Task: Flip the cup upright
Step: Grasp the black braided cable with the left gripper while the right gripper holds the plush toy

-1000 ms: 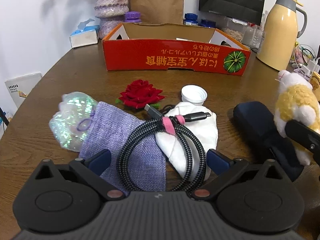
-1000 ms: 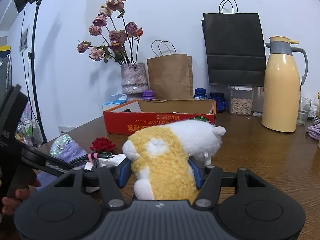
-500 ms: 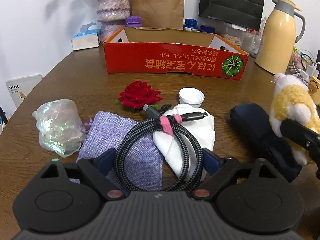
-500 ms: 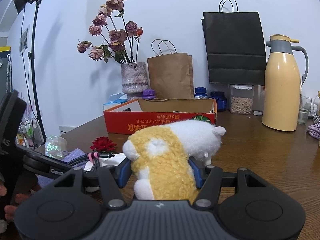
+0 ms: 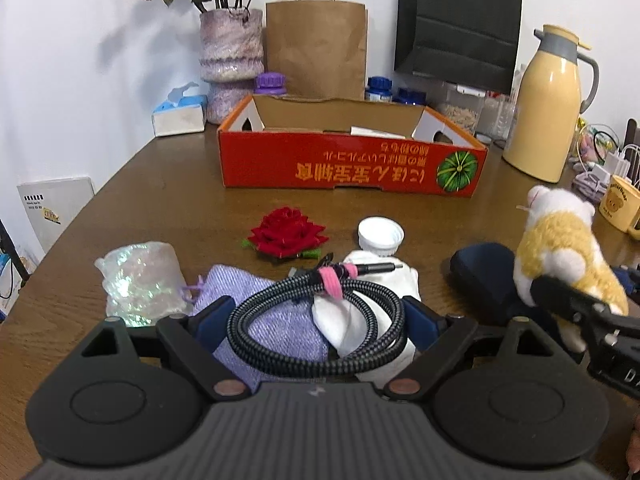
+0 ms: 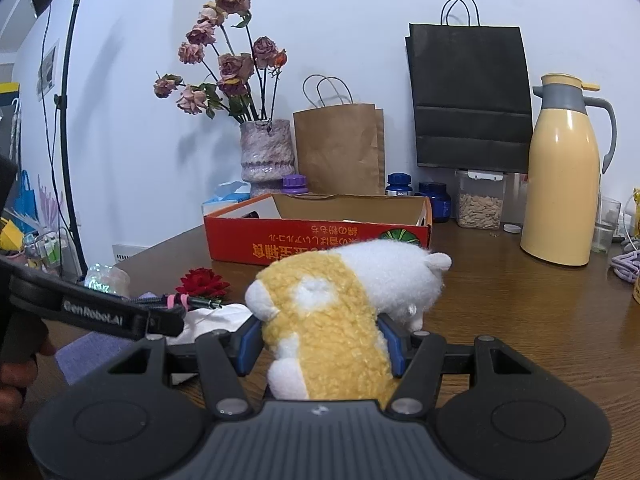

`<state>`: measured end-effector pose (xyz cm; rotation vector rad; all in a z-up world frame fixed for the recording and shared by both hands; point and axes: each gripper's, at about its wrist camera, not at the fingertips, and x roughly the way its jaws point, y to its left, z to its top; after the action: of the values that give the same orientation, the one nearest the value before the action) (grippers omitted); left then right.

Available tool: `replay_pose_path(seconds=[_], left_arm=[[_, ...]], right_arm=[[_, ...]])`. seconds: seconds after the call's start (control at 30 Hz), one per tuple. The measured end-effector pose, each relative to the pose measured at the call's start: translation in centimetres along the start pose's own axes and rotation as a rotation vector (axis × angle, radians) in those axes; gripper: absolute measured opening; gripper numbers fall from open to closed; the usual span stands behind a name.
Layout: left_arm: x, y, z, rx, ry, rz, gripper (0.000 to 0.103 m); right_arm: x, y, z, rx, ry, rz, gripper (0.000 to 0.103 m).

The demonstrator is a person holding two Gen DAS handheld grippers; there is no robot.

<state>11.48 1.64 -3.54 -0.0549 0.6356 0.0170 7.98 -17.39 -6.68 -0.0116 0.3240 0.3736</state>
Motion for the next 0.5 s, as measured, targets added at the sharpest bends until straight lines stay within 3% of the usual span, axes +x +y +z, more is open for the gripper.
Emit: replay_pose_path(seconds=[0.5], left_arm=[[-1.0, 0.4, 1.4, -0.009, -0.058, -0.023, 0.088]], right_arm=[[-0.1, 0.4, 0.9, -0.024, -0.019, -0.004, 0.058]])
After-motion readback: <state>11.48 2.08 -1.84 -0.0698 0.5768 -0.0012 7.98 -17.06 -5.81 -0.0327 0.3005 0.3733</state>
